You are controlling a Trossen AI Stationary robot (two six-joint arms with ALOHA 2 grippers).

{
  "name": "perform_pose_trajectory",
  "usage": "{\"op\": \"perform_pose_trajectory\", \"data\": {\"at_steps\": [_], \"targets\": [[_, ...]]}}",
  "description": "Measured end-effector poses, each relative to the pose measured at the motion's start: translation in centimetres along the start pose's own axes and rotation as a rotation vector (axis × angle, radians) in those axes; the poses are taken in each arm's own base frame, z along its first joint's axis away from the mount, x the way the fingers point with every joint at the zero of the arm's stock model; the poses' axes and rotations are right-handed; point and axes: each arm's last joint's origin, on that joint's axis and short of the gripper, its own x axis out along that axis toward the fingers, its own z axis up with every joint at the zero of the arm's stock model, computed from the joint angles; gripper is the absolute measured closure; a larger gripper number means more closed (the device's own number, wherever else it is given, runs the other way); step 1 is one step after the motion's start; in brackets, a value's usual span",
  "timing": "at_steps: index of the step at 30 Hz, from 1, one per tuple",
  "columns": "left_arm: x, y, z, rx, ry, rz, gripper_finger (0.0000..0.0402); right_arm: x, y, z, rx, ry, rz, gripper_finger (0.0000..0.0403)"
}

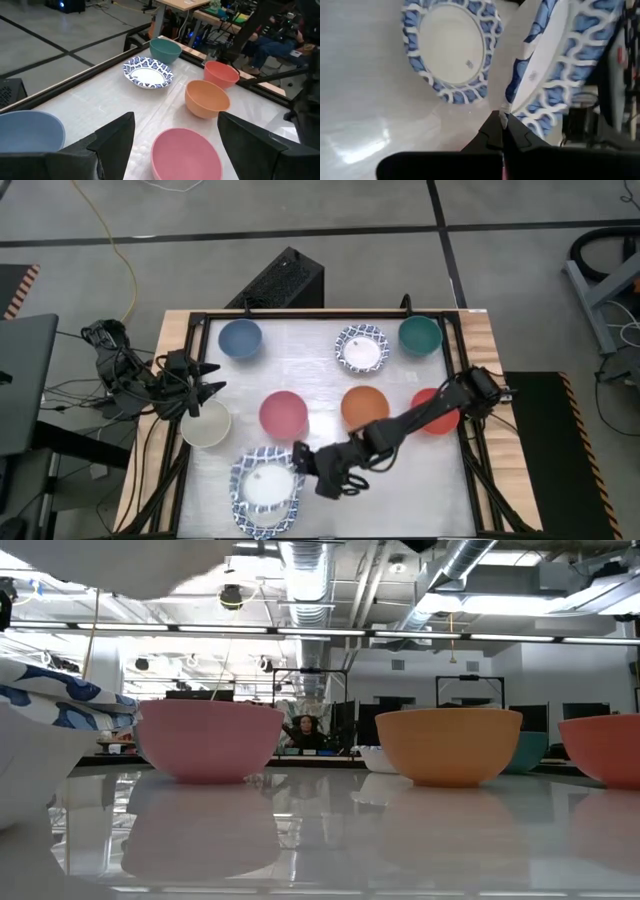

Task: Nest bowls inside each other
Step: Stack the blue patterned bowl on top of the other blue patterned bowl

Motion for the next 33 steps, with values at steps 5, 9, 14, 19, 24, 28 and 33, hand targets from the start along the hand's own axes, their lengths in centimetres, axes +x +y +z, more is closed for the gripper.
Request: {"op": "perform_pose_trajectory", "data": {"at_steps": [5, 9, 14, 19, 24, 28, 33], "targets": [[0.0, 0.0, 0.0, -0.008, 0.001, -0.001, 0.0127, 2.0, 1.0, 1.4, -0.123, -0.023, -0.058, 0.0396], [0.0, 0.0, 0.0, -0.008, 0.003, -0.002, 0.0127, 3.5, 1.7, 1.9, -0.173, 0.031, -0.073, 0.0395], [0.0, 0.0, -0.1, -0.017, 0.01, -0.006, 0.0127, 4.6, 1.6, 1.9, -0.174, 0.069, -0.092, 0.0395], [0.0, 0.0, -0.1, -0.031, 0.011, -0.006, 0.0127, 5.7, 2.9, 1.7, -0.192, 0.119, -0.047, 0.0395], [0.0, 0.0, -0.1, -0.032, 0.011, -0.006, 0.0127, 6.0, 3.3, 1.8, -0.165, 0.119, -0.038, 0.0395], [0.0, -0.1, -0.1, -0.032, 0.01, -0.006, 0.0127, 6.2, 3.9, 1.9, -0.156, 0.123, -0.017, 0.0395], [0.0, 0.0, -0.1, -0.031, 0.01, -0.005, 0.0127, 6.7, 4.7, 1.6, -0.163, 0.143, 0.036, 0.0395]]}}
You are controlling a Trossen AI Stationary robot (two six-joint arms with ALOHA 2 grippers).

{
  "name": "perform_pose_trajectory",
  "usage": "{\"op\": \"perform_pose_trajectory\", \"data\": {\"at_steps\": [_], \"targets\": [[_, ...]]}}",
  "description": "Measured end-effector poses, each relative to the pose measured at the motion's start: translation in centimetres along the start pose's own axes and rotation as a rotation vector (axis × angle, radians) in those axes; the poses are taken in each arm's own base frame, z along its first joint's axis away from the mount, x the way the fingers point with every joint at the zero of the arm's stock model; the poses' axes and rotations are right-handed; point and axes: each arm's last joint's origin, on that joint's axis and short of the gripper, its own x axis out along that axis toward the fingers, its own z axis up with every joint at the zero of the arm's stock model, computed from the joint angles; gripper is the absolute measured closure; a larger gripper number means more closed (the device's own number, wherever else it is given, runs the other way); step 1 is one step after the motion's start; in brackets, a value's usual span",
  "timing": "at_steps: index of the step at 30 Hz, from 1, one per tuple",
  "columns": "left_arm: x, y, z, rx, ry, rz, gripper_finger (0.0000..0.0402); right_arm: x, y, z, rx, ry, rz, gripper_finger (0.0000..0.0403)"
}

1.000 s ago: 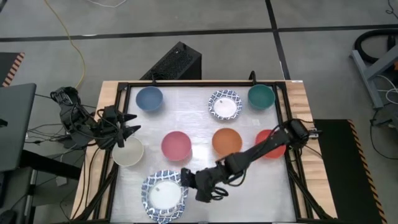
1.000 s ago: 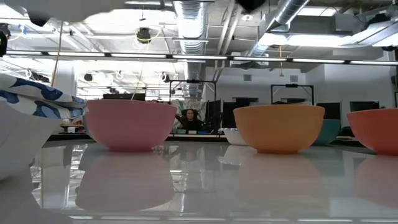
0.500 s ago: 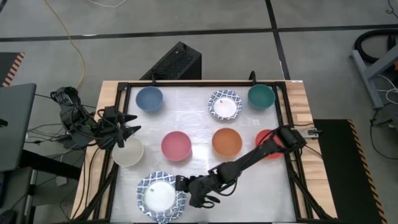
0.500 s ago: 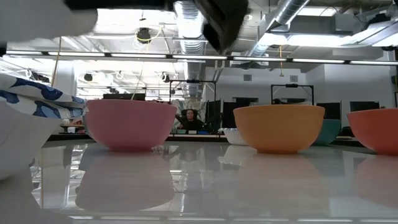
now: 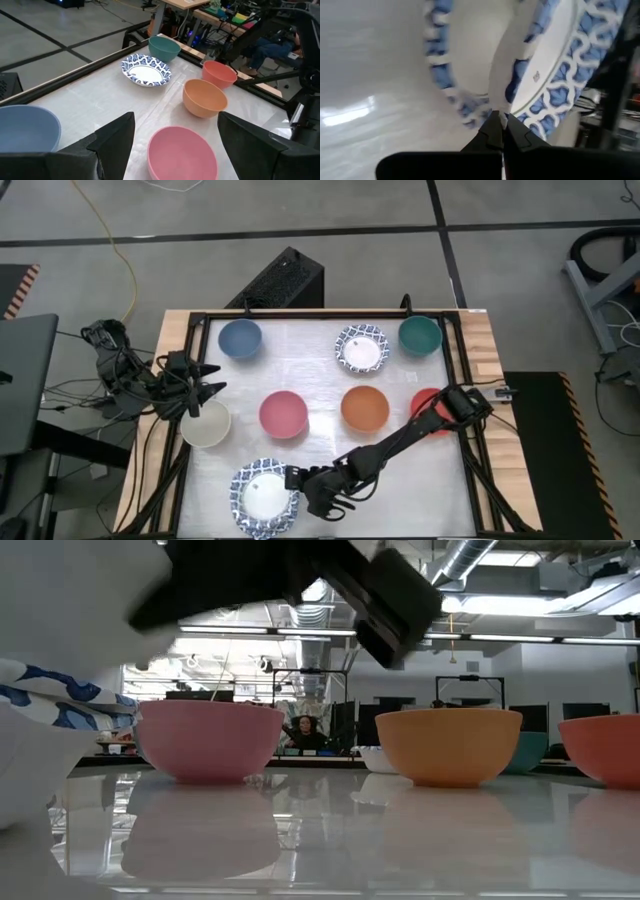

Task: Nest bowls inside each other
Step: Stack the blue patterned bowl on top of the other blue patterned bowl

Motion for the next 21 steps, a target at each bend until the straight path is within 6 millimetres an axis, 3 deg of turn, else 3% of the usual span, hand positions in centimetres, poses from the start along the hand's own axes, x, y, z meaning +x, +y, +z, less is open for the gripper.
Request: {"op": "perform_pose_trajectory", "data": {"at_steps": [8, 21], "targets": [[0.0, 0.0, 0.0, 0.0, 0.0, 0.001, 0.0127, 0.67, 0.3, -0.45, 0.046, 0.012, 0.016, 0.0386], [0.0, 0.0, 0.0, 0.001, 0.0, 0.0, 0.0127, 0.63, 0.28, -0.26, 0.074, 0.006, 0.007, 0.0337]]}}
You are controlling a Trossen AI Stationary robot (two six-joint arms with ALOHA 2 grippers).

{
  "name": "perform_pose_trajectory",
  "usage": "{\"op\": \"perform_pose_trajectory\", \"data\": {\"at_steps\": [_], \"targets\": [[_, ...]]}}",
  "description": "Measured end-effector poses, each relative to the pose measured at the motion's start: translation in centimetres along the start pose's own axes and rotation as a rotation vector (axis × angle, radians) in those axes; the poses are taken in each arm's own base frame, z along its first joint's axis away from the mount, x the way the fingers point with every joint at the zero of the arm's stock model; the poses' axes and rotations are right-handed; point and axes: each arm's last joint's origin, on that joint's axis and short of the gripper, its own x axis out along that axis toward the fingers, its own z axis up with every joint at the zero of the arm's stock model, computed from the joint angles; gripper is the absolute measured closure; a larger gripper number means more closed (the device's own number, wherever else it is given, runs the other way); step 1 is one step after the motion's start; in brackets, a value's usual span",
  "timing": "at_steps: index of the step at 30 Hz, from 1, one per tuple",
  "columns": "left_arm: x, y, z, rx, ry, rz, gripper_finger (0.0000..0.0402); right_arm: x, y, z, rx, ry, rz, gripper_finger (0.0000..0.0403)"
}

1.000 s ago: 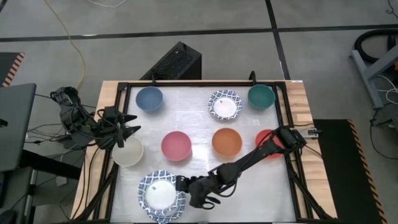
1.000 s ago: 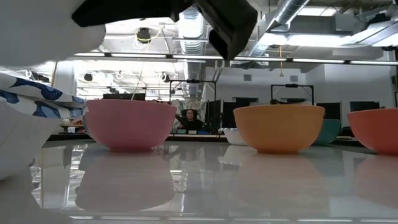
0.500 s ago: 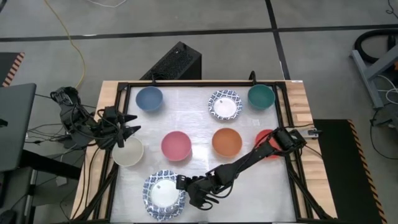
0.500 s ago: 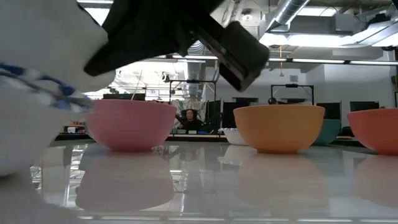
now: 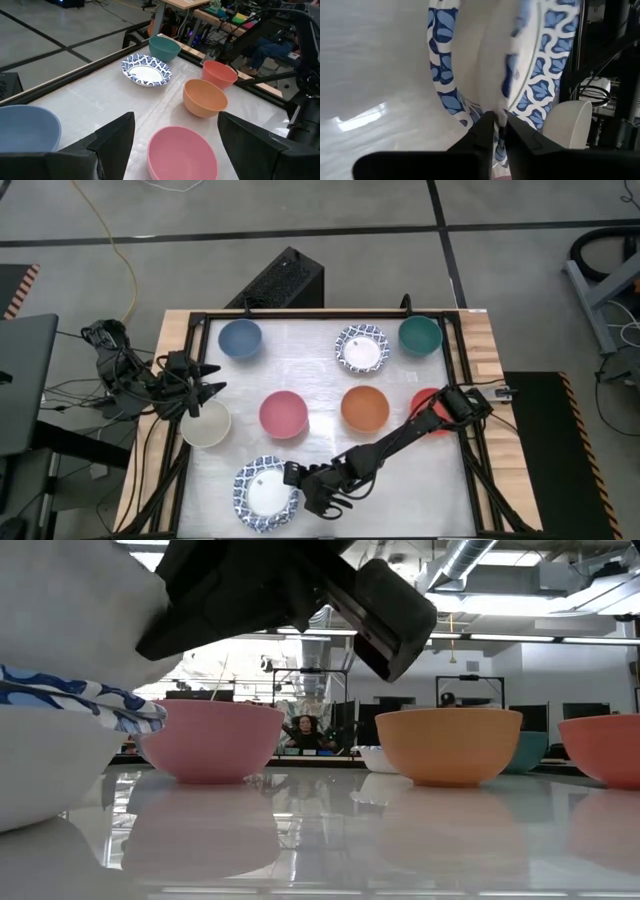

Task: Nest bowls inside each other
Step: Stack the blue patterned bowl on top of the other blue patterned bowl

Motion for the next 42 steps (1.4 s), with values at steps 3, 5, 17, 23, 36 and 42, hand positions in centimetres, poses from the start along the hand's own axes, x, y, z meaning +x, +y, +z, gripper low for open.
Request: {"op": "perform_pose_trajectory", "data": {"at_steps": [3, 5, 17, 23, 36, 42], "targets": [[0.0, 0.0, 0.0, 0.0, 0.003, -0.003, 0.0127, 0.0, 0.0, 0.0, 0.0, -0.001, 0.0, 0.0324], [0.0, 0.0, 0.0, 0.0, 0.012, -0.011, 0.0127, 0.0, 0.0, 0.0, 0.001, -0.002, -0.003, 0.0316], [0.0, -0.1, -0.1, -0.004, 0.032, -0.03, 0.0127, -0.2, 0.1, 0.4, 0.134, -0.013, -0.002, 0.024], [0.0, -0.1, -0.1, -0.004, 0.032, -0.03, 0.0127, -0.4, 0.5, 0.6, 0.22, -0.004, 0.019, 0.02], [0.0, -0.1, -0.1, -0.001, 0.033, -0.031, 0.0127, -5.2, -0.8, -1.8, 0.704, 0.413, -0.18, 0.0199], [0.0, -0.2, -0.1, 0.002, 0.034, -0.029, 0.0127, -9.3, -2.0, -7.0, 0.967, 0.69, -0.249, 0.0208]]}}
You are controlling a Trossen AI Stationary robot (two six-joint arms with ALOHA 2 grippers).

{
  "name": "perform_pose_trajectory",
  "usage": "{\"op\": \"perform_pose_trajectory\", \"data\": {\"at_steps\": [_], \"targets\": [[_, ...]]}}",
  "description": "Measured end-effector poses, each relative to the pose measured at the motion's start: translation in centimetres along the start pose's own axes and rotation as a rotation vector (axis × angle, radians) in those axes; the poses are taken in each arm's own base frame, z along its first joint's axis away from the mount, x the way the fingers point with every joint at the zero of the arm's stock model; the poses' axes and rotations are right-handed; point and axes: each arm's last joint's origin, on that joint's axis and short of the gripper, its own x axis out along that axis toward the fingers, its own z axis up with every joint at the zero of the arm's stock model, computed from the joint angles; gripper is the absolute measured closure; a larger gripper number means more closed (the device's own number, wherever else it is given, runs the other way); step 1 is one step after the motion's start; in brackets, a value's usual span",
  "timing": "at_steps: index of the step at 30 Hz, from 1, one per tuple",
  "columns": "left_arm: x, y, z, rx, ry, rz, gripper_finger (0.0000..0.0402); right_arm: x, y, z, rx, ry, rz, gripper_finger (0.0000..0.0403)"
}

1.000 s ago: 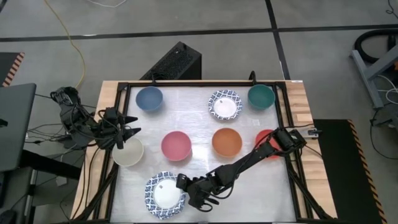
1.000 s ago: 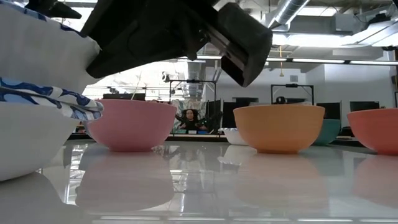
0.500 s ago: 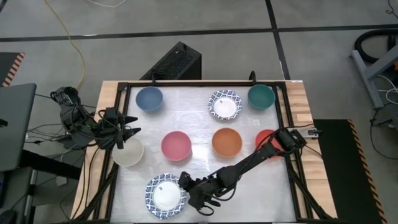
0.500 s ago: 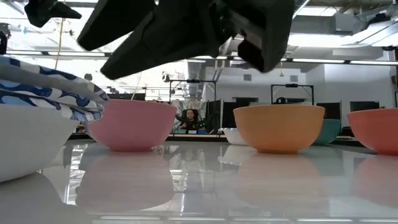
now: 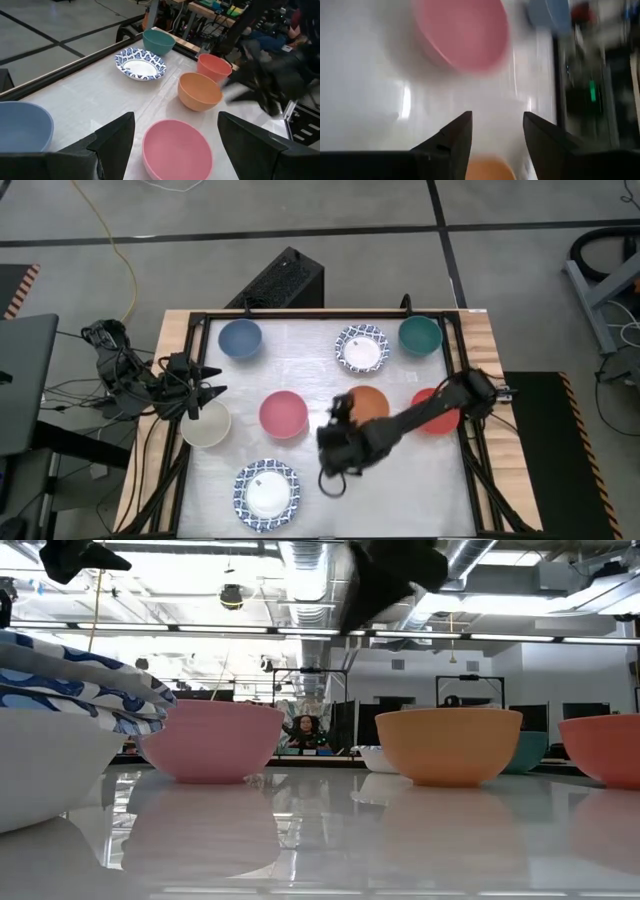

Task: Nest bowls inside each other
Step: Stack the blue patterned bowl on top of the other blue patterned bowl

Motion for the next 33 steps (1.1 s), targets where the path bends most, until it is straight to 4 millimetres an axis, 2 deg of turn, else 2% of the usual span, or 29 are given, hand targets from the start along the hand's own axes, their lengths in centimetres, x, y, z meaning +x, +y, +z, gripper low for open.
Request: {"op": "perform_pose_trajectory", "data": {"at_steps": [4, 8, 10, 14, 17, 23, 28, 33], "targets": [[0.0, 0.0, 0.0, -0.017, 0.0, 0.0, 0.0127, 0.4, -4.8, -2.5, 0.179, 0.211, -0.076, 0.021], [0.0, 0.0, 0.0, -0.026, 0.007, -0.006, 0.0127, 1.2, -10.0, -5.3, 0.51, 0.452, -0.136, 0.021], [0.0, 0.0, 0.0, -0.026, 0.007, -0.006, 0.0127, 1.9, -12.1, -6.6, 0.675, 0.51, -0.167, 0.021], [0.0, 0.0, -0.1, -0.028, 0.017, -0.015, 0.0127, 3.2, -15.1, -9.8, 0.848, 0.576, -0.165, 0.021], [0.0, -0.1, -0.1, -0.029, 0.041, -0.037, 0.0127, 4.0, -16.1, -13.0, 0.996, 0.576, -0.187, 0.021], [0.0, -0.2, -0.2, -0.029, 0.06, -0.054, 0.0127, 5.2, -15.7, -18.0, 1.281, 0.435, -0.064, 0.021], [0.0, -0.1, -0.2, -0.024, 0.052, -0.047, 0.0127, 6.7, -14.5, -20.7, 1.431, 0.368, -0.005, 0.021], [0.0, -0.1, -0.1, -0.024, 0.033, -0.03, 0.0127, 8.7, -13.9, -21.5, 1.521, 0.323, -0.014, 0.021]]}}
